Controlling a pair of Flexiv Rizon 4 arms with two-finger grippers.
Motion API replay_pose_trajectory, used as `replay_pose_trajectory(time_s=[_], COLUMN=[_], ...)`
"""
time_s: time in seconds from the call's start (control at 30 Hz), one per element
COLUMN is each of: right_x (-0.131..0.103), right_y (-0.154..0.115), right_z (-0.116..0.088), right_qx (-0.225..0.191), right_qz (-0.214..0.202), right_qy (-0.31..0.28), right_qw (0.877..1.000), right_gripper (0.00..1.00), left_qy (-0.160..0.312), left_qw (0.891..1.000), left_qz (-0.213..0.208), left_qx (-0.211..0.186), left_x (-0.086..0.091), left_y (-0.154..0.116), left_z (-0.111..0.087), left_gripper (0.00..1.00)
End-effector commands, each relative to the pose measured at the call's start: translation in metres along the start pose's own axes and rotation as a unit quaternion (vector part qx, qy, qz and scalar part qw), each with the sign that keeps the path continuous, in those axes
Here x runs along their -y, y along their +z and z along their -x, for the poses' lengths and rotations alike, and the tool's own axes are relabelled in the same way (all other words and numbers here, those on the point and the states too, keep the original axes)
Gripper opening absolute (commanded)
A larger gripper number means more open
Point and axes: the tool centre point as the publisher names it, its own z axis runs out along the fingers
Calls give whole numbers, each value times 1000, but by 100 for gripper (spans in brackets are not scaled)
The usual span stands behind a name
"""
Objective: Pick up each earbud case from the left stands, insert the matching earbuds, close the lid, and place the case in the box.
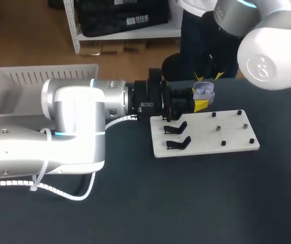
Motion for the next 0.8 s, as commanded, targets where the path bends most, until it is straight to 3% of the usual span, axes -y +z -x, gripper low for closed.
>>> replay_pose_trajectory(time_s=[0.03, 0.43, 0.47, 0.5, 0.53, 0.67, 0.8], right_x=[-3, -8, -5, -2, 2, 20, 20], right_y=[-10, -19, -22, -26, -30, -43, -43], right_z=[-17, -40, -41, -42, -43, -56, -56], right_qx=[1, 23, 33, 47, 61, 136, 136], right_qz=[-2, 10, 12, 24, 32, 59, 59], right_qy=[0, 28, 39, 59, 79, 150, 150], right_qw=[1000, 999, 999, 997, 994, 978, 978], right_gripper=[44, 47, 49, 63, 99, 100, 100], left_qy=[2, 2, 2, 2, 2, 12, 33], left_qw=[1000, 1000, 1000, 1000, 1000, 1000, 999], left_qz=[3, 3, 3, 3, 3, 8, 28], left_qx=[3, 3, 3, 3, 3, 14, 25], left_x=[1, 1, 1, 1, 1, -3, -16], left_y=[0, 0, 0, 0, 0, -10, -41], left_z=[-1, -1, -1, -1, -1, 6, 20], left_gripper=[0, 0, 0, 0, 0, 0, 0])
